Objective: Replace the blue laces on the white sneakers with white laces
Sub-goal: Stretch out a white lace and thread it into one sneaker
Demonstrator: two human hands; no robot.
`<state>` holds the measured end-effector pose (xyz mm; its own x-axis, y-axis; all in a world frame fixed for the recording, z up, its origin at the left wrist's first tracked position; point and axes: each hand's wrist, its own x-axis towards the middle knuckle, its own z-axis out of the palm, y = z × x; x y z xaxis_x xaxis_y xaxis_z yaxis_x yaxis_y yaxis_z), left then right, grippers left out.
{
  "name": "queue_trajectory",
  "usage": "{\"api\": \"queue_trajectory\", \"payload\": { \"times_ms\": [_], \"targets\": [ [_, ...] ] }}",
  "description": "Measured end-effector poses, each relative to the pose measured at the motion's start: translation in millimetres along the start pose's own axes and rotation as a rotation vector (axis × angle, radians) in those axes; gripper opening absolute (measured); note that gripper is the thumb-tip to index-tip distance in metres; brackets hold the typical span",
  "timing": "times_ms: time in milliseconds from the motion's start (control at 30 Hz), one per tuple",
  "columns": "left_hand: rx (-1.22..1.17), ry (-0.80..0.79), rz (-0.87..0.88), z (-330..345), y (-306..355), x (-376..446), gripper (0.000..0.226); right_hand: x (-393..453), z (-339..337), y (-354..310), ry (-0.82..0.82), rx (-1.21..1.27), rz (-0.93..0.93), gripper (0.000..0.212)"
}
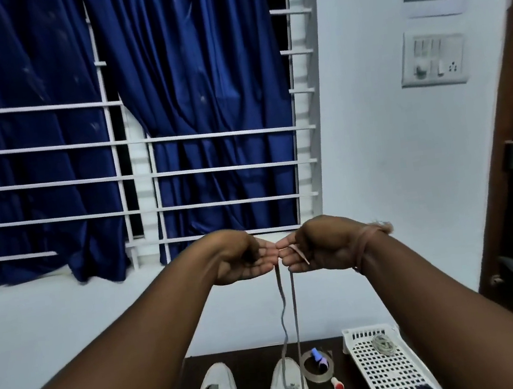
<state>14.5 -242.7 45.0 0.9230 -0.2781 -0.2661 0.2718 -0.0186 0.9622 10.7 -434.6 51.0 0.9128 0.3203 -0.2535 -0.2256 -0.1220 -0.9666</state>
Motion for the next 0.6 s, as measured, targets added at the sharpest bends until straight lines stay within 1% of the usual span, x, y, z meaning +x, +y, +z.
{"api": "queue_trajectory", "payload": {
  "times_ms": [67, 133, 233, 267, 333, 400, 433, 467, 533, 600],
  "targets": [
    [0.017, -0.032, 0.055, -4, -5, 1, 0.03, 4, -7, 5, -0.035, 0.073, -0.018, 0.04],
    [0.053, -0.012, 0.122, -6, -16, 8, 0.028, 10, -9, 16, -0.035, 0.118, -0.033, 0.038],
    [0.078, 0.137, 0.207, -13, -40, 24, 0.029, 27, -10, 36, -0.013, 0.122, -0.06, 0.038],
    [0.083, 0.184, 0.212, -16, -52, 29, 0.028, 32, -10, 43, 0.031, 0.069, -0.066, 0.034],
    [0.144, 0.234, 0.123, -21, -91, 41, 0.027, 47, -5, 69, 0.117, -0.063, -0.039, 0.022],
    [0.255, 0.227, 0.002, -18, -146, 57, 0.025, 65, 0, 113, 0.181, -0.164, 0.052, 0.01],
    [0.34, 0.217, -0.031, -14, -173, 63, 0.023, 73, 1, 136, 0.215, -0.208, 0.09, 0.009],
    [0.433, 0.205, -0.055, -8, -203, 71, 0.023, 79, 2, 159, 0.254, -0.263, 0.103, 0.012],
    [0.559, 0.221, -0.057, 5, -250, 81, 0.023, 91, -3, 198, 0.372, -0.421, 0.052, 0.019],
    [0.581, 0.334, -0.003, 14, -285, 88, 0.019, 93, -11, 223, 0.487, -0.546, 0.032, 0.026]
  ]
}}
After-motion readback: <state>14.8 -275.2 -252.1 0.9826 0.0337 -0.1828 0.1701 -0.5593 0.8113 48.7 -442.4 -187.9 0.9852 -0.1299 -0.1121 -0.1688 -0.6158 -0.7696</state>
